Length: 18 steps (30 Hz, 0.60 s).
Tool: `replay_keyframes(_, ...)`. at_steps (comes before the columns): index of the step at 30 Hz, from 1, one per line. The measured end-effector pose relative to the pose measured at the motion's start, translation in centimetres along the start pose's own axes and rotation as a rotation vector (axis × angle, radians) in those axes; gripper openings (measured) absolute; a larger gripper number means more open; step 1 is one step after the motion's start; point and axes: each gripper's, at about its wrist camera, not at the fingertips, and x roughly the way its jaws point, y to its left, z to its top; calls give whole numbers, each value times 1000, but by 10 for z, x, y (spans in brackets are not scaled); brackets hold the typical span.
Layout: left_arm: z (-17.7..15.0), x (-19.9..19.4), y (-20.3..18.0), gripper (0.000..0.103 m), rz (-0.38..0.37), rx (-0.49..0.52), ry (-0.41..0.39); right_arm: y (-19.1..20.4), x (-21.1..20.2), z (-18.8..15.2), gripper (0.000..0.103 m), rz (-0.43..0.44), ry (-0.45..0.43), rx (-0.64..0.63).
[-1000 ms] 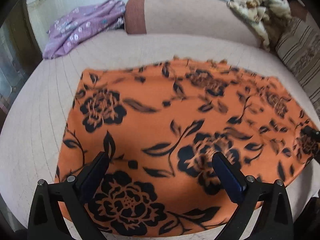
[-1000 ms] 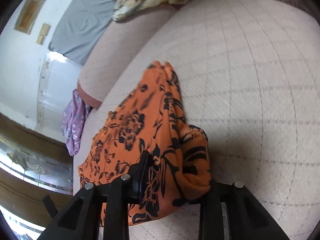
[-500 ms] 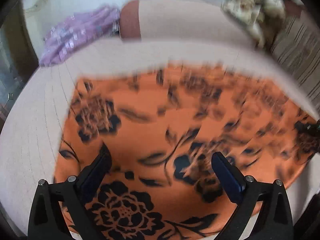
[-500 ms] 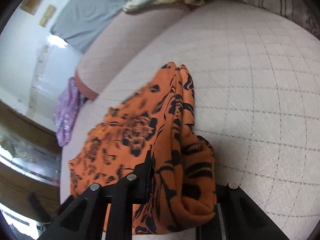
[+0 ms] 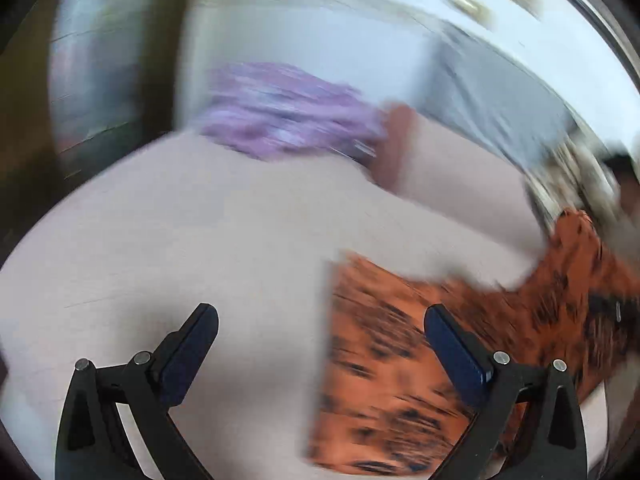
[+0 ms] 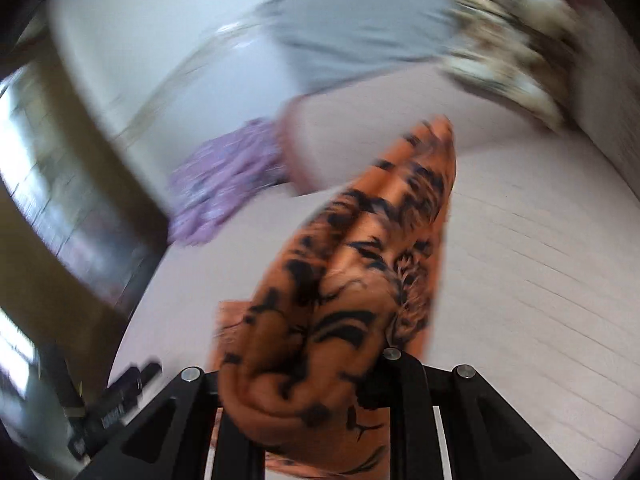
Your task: Fold small clothes
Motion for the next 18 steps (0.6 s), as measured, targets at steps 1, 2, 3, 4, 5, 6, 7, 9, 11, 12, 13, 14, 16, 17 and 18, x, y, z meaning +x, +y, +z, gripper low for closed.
replay_keyframes(1,1,-2,21,103,39,-44,-19,27,9,-6,20,20,17,-55)
replay_keyframes(2,1,3,45,103,77,-86,-21,59,27,-20,20,36,58,-117)
replay_keyframes(3,0,9,56,103,102,-113,-5,76,41,-30,20,42,94,-147)
replay_keyframes(4,-8,18,75,103,135,-155,40,97,72,-51,20,46,175,-175)
replay_keyframes(5,-11,25,82,102,144,-190,80,106,98,-67,20,40,253,-192)
replay_keyframes(6,-12,30,88,101,136,-224,115,112,127,-86,21,23,348,-216)
replay_keyframes(7,-10,32,95,101,104,-255,127,114,153,-105,21,-4,422,-228)
replay_keyframes(9,-7,27,95,101,86,-246,104,119,159,-110,21,-31,394,-228)
replay_keyframes(11,-6,26,90,101,81,-225,90,127,145,-91,21,-9,366,-211)
replay_keyframes(12,-6,27,88,101,71,-217,95,129,138,-83,21,-11,349,-225)
replay_keyframes(13,-7,31,81,101,62,-205,101,131,132,-75,21,-14,332,-229)
replay_keyframes(14,-8,33,76,101,56,-191,104,131,128,-68,22,-10,318,-216)
replay_keyframes(16,-12,27,76,101,57,-173,100,134,128,-69,25,3,310,-199)
replay_keyframes(17,-12,25,77,101,63,-172,96,136,135,-79,30,-15,328,-205)
replay_keyframes(18,-14,24,79,101,66,-175,95,137,144,-92,52,-13,360,-209)
